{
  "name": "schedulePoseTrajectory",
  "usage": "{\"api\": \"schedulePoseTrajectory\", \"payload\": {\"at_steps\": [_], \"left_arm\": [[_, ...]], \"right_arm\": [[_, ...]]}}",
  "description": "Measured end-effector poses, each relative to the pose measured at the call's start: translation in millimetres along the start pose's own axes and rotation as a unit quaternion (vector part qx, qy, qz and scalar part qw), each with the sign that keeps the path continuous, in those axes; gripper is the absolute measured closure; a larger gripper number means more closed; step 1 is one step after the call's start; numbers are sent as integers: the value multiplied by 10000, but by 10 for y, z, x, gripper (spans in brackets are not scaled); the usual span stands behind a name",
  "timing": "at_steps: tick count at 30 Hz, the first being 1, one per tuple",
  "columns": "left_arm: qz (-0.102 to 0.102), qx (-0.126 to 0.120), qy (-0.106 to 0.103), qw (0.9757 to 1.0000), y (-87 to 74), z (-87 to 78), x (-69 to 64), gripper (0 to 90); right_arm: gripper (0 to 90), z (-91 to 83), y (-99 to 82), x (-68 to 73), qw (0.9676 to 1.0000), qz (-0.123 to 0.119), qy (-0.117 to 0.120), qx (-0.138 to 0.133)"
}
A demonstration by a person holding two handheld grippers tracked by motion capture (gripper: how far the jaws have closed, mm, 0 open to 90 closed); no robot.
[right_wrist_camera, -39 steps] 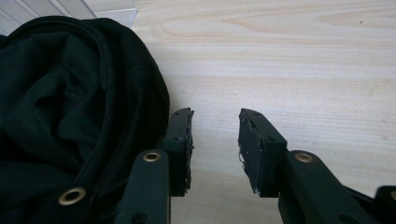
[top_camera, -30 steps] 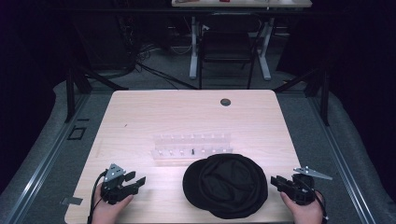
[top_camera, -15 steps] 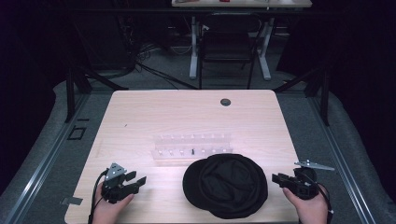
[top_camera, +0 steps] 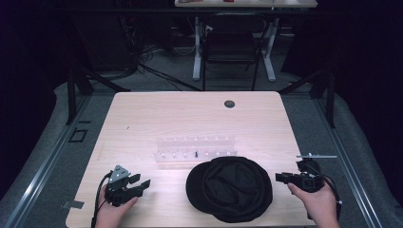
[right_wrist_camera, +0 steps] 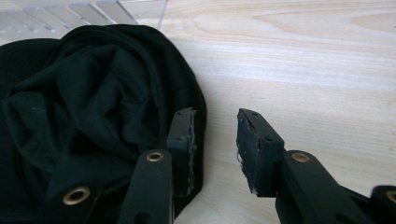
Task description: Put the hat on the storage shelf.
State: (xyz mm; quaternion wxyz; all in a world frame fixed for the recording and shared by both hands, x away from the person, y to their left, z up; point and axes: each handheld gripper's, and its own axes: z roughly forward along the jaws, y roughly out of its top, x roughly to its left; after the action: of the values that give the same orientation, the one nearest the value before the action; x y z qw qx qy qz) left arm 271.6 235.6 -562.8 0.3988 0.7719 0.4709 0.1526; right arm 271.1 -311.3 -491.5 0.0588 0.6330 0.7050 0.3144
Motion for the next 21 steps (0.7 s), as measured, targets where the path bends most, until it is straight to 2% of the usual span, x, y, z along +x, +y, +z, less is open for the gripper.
{"api": "schedulePoseTrajectory", "payload": {"at_steps": [10, 21], "left_arm": [[-2, -5, 22, 10000, -5, 9, -8, 487], [31, 19, -4, 10000, -7, 13, -18, 487]], "right_arm": [[655, 76, 122, 125, 9994, -142, -41, 320], [670, 206, 130, 181, 9976, -229, -55, 658]]}}
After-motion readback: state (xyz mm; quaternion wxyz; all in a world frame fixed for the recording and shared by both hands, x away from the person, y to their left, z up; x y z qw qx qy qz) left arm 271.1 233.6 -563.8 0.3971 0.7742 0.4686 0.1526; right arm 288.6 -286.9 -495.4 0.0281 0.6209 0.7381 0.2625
